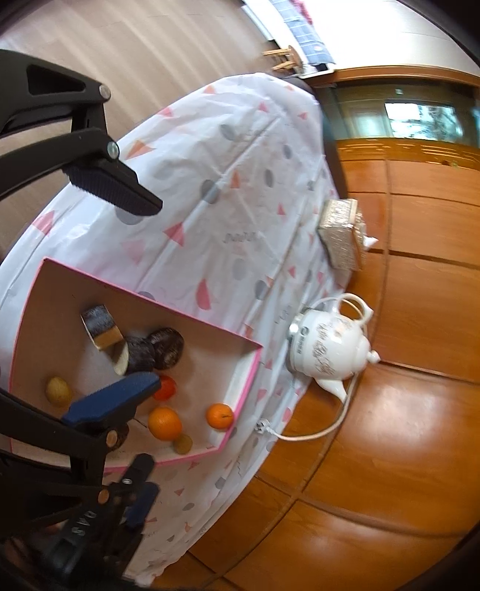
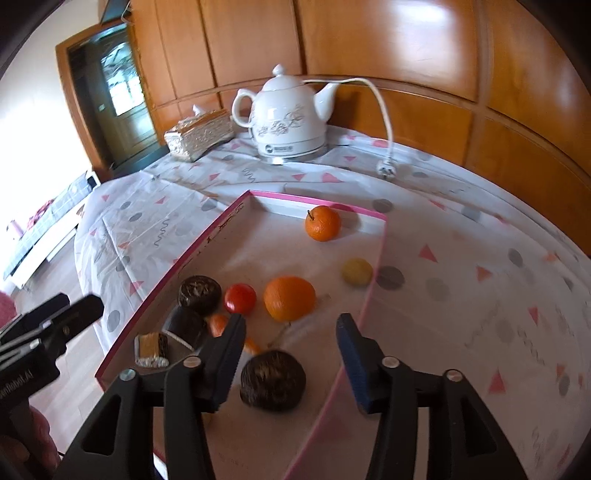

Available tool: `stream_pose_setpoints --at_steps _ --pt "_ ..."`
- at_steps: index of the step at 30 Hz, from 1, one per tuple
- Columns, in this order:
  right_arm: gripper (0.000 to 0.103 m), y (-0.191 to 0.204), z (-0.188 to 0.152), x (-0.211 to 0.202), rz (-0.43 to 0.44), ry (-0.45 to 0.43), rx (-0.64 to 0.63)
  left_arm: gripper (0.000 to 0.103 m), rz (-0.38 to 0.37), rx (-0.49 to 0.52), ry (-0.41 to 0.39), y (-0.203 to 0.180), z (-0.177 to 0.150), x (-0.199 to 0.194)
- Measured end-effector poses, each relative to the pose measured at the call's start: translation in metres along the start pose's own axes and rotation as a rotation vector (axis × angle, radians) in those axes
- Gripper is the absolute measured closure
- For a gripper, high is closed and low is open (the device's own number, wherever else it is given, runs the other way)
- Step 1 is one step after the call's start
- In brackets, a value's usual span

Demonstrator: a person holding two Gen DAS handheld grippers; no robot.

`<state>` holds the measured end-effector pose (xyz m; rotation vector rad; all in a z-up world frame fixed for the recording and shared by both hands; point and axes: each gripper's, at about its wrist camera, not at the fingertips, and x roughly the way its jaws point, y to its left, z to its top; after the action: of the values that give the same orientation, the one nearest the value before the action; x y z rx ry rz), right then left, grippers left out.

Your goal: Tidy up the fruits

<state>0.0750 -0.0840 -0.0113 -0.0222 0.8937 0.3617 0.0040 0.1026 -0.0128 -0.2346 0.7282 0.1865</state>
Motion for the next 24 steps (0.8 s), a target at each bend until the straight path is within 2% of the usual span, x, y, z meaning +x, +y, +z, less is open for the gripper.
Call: stream_pose_setpoints --at_steps 6,14,24 --pt "0.044 0.004 -0.024 -0.02 -0.071 -0.045 0.002 0.0 -0.008 0.068 -0.052 -0.019 -0.001 -0.014" --pt "0.044 0.001 -0.036 -0.029 -0.115 -0.061 0.024 0.0 -0.028 0.086 -0.07 -0.03 0.0 -0.025" --pt "0.044 -0.001 -0.04 -0.04 -0.138 -0.088 0.03 0.0 0.015 0.121 -0.093 -0.041 -0.002 -0.033"
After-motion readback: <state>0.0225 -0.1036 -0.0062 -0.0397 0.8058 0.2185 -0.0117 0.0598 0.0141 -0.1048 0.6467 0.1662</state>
